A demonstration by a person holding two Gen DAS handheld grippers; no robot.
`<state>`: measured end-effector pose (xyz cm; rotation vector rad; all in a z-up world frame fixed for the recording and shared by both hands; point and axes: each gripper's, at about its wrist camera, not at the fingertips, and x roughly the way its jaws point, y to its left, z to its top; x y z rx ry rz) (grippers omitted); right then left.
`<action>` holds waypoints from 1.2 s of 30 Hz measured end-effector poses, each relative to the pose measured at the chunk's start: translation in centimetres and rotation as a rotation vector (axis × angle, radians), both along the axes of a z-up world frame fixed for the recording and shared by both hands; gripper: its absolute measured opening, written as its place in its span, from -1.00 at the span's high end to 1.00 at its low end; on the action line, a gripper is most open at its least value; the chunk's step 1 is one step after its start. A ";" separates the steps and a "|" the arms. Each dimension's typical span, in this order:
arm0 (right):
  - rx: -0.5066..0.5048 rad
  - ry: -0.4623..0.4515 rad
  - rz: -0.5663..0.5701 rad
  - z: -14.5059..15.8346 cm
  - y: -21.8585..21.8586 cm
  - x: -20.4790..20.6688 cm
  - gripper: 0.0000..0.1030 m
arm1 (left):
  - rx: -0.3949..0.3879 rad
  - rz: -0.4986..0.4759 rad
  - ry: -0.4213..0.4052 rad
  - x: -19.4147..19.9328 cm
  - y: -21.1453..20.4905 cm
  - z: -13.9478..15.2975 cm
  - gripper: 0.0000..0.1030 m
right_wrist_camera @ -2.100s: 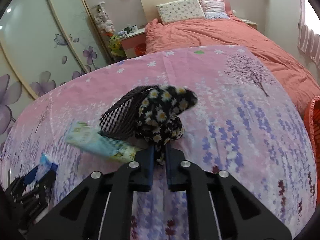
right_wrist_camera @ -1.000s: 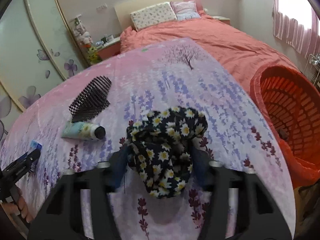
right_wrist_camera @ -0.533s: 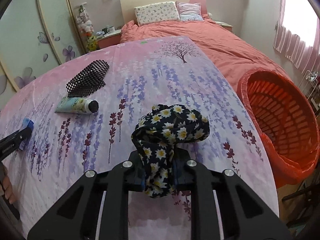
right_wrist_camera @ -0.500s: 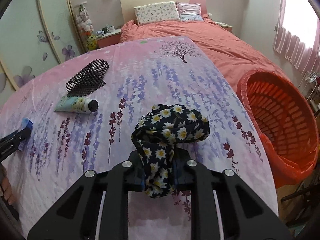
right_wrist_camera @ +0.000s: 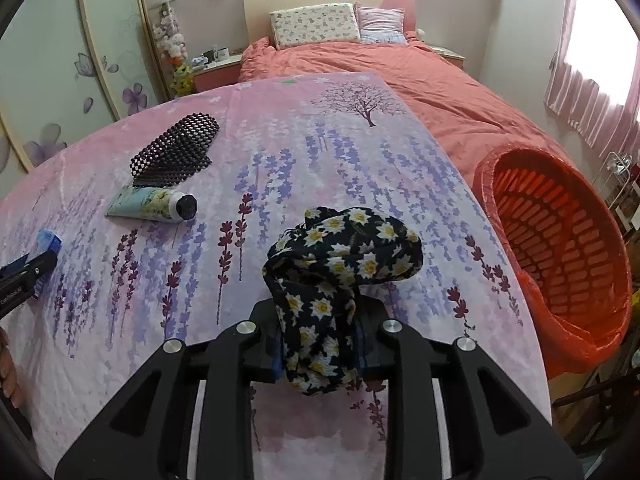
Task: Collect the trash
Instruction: 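Drop the floral cloth into the basket with the right tool while the left carries the packet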
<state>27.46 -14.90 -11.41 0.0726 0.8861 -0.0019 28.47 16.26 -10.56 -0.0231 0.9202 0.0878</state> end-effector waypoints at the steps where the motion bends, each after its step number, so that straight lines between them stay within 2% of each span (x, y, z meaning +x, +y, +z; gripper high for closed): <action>1: 0.010 0.000 0.000 0.0 -0.2 0.0 0.48 | 0.000 0.000 0.000 0.0 0.0 0.0 -0.22; 8: 0.032 -0.002 0.002 0.0 -0.5 0.1 0.46 | -0.008 -0.014 -0.002 -0.2 0.2 0.0 -0.22; 12: 0.037 -0.003 0.013 0.0 -0.7 -0.1 0.43 | -0.011 -0.021 -0.004 -1.7 0.8 0.0 -0.22; 15: 0.048 -0.006 0.012 0.0 -0.9 -0.6 0.39 | -0.006 -0.014 -0.006 -2.0 0.6 0.0 -0.12; 17: 0.069 -0.010 0.015 0.1 -1.2 -0.9 0.66 | 0.000 -0.015 -0.008 -2.0 0.3 -0.1 -0.08; 22: 0.127 -0.051 0.005 1.3 -2.5 -2.0 0.70 | -0.005 -0.014 -0.022 -2.6 -0.2 0.3 -0.01; 29: 0.140 -0.143 -0.005 4.8 -4.2 -3.9 0.70 | -0.014 -0.033 -0.069 -3.7 -2.0 2.9 0.01; 36: 0.136 -0.203 -0.016 6.9 -5.7 -5.7 0.70 | -0.020 -0.099 -0.147 -4.7 -5.8 6.6 0.01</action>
